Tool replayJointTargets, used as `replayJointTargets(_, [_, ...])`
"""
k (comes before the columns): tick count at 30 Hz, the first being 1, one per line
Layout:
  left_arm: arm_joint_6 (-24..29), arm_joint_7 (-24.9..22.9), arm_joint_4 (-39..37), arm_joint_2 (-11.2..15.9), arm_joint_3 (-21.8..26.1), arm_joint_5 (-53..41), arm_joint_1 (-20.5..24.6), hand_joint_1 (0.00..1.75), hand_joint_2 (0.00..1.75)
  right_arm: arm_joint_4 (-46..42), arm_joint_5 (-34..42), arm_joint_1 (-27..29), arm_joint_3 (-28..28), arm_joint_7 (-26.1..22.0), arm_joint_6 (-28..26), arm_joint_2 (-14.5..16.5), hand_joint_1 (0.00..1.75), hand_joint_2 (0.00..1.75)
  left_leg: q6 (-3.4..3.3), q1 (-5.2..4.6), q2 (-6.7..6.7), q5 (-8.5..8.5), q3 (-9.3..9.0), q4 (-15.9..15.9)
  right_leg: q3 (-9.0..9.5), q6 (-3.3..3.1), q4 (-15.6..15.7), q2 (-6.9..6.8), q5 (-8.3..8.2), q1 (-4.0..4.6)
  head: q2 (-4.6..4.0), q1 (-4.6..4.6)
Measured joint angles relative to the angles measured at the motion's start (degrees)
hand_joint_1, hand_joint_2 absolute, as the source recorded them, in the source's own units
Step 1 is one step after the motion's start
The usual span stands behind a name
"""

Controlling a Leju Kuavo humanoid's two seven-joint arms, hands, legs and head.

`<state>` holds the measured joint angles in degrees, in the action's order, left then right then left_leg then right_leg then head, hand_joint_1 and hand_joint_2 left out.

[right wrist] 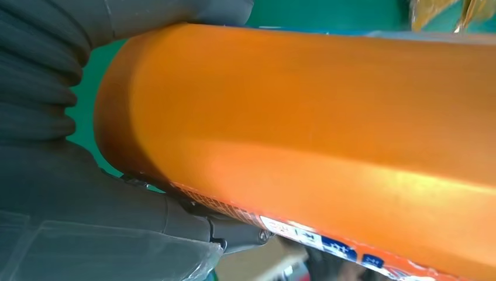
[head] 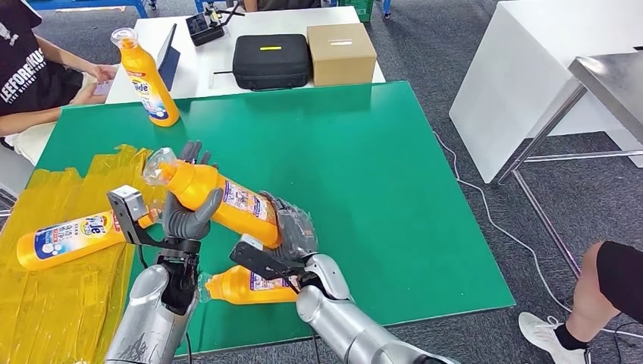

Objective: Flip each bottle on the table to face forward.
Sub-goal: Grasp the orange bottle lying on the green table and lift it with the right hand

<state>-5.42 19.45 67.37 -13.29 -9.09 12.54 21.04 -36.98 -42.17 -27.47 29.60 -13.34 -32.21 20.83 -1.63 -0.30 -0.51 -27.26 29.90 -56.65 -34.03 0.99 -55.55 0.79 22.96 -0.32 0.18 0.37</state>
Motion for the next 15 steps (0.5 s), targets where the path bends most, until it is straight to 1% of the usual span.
replayJointTargets(3, [0.0, 0.4, -0.3, 0.0, 0.0, 0.0, 0.0, 0.0, 1.75, 0.2, -2.2, -0.6, 1.4, 0.4, -2.7, 0.0, 1.75, 1.75, 0.0, 0.0, 0.01, 0.0, 0.0, 0.0, -0.01, 0.0, 0.0, 0.0, 0.0, 0.0, 0.0, -0.01])
replayJointTargets(7, [0.0, 0.9, -0.7, 0.0, 0.0, 0.1, -0.1, 0.0, 1.75, 0.0, -7.1, -1.1, 2.2, 1.6, -6.7, -0.1, 1.75, 1.75, 0.0, 0.0, 0.0, 0.0, 0.0, 0.0, -0.01, 0.0, 0.0, 0.0, 0.0, 0.01, 0.0, 0.0])
replayJointTargets(10, [0.0, 1.3, -0.7, 0.0, 0.1, -0.1, -0.1, 0.0, 1.75, -0.9, -10.3, -1.1, 1.5, 1.7, -7.8, -0.3, 1.75, 1.75, 0.0, 0.0, 0.01, 0.0, 0.0, 0.0, -0.02, 0.0, 0.0, 0.0, 0.0, 0.0, 0.01, -0.01])
replayJointTargets(12, [0.0, 1.5, -0.7, 0.0, 0.1, -0.4, -0.1, 0.0, 1.75, -1.4, -11.0, -1.1, 0.6, 1.0, -7.9, -0.3, 1.75, 1.75, 0.0, 0.0, 0.01, 0.0, 0.0, 0.0, -0.01, 0.0, 0.0, 0.0, 0.0, 0.0, 0.0, 0.01])
replayJointTargets(13, [0.1, 1.7, -0.7, 0.0, 0.1, -0.5, -0.1, 0.26, 1.75, -1.5, -10.9, -1.1, 0.3, 0.6, -7.9, -0.3, 1.75, 1.75, 0.0, -0.01, 0.01, 0.0, 0.0, 0.0, -0.01, 0.0, 0.0, 0.0, 0.0, 0.0, 0.0, 0.01])
replayJointTargets(15, [0.2, 2.2, -0.7, 0.0, 0.2, -0.4, -0.1, 0.97, 1.75, -1.6, -10.0, -1.1, -0.1, -0.1, -7.2, -0.3, 1.75, 1.75, 0.0, -0.01, 0.01, 0.0, 0.0, 0.0, -0.01, 0.0, 0.0, 0.0, 0.0, 0.0, 0.0, 0.01])
